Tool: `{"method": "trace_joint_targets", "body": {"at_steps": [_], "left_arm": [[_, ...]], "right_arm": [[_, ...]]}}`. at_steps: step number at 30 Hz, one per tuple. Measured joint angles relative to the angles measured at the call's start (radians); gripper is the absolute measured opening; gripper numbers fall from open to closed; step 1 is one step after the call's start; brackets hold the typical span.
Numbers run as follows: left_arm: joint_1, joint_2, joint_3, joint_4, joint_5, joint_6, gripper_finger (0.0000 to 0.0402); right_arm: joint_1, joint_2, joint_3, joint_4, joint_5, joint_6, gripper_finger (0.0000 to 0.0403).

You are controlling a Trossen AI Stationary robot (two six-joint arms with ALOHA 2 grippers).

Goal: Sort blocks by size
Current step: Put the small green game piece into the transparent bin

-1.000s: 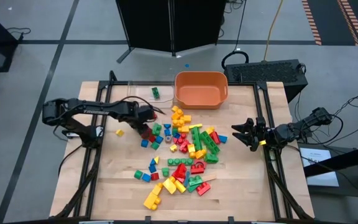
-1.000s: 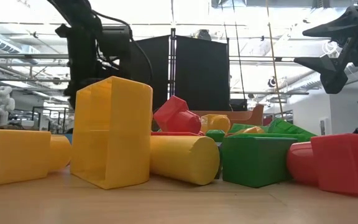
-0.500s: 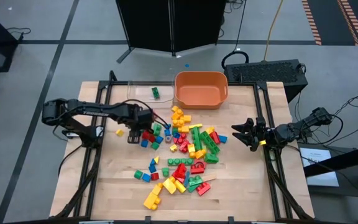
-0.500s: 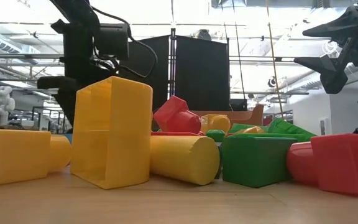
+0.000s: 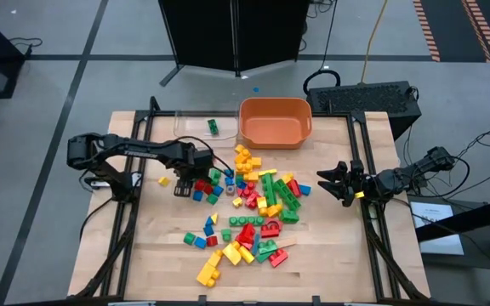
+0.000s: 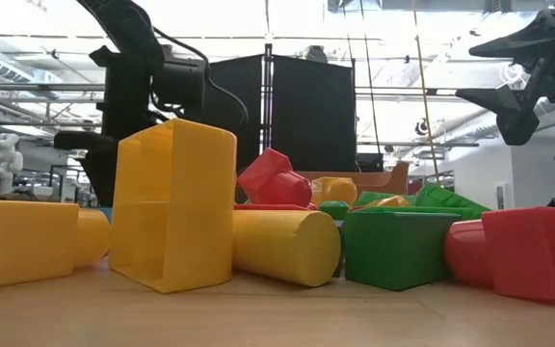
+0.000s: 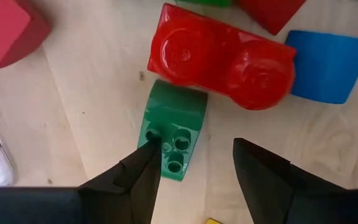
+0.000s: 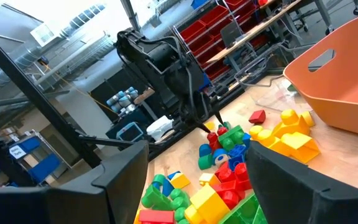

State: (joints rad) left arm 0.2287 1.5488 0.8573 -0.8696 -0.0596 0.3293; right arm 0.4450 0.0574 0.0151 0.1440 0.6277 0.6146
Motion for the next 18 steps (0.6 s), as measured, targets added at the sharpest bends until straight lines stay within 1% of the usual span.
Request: {"method": "trace_joint_targets", "body": {"at_steps": [2, 5, 9, 12, 16, 18], "left_arm": [[0.0, 0.006, 0.001, -0.004, -0.006, 0.018, 0.0201], [-0.001, 0.007, 0.003, -0.01, -0.047, 0.013, 0.0201], [-0.011, 0.006, 0.028, -0.045, -0.029, -0.059, 0.0209], [-0.036, 0.005, 0.047, -0.057, -0.028, -0.081, 0.0218], [-0.06, 0.004, 0.053, -0.056, -0.058, -0.078, 0.0219], [-0.067, 0.004, 0.053, -0.055, -0.092, -0.078, 0.0219]], "right_arm": [[0.0, 0.0, 0.0, 0.0, 0.0, -0.002, 0.026], [0.0, 0.0, 0.0, 0.0, 0.0, -0.002, 0.026], [0.0, 0.0, 0.0, 0.0, 0.0, -0.002, 0.026], [0.0, 0.0, 0.0, -0.002, 0.0, -0.002, 0.026], [0.0, 0.0, 0.0, -0.017, 0.0, -0.002, 0.026], [0.0, 0.0, 0.0, -0.032, 0.0, -0.002, 0.026]]}}
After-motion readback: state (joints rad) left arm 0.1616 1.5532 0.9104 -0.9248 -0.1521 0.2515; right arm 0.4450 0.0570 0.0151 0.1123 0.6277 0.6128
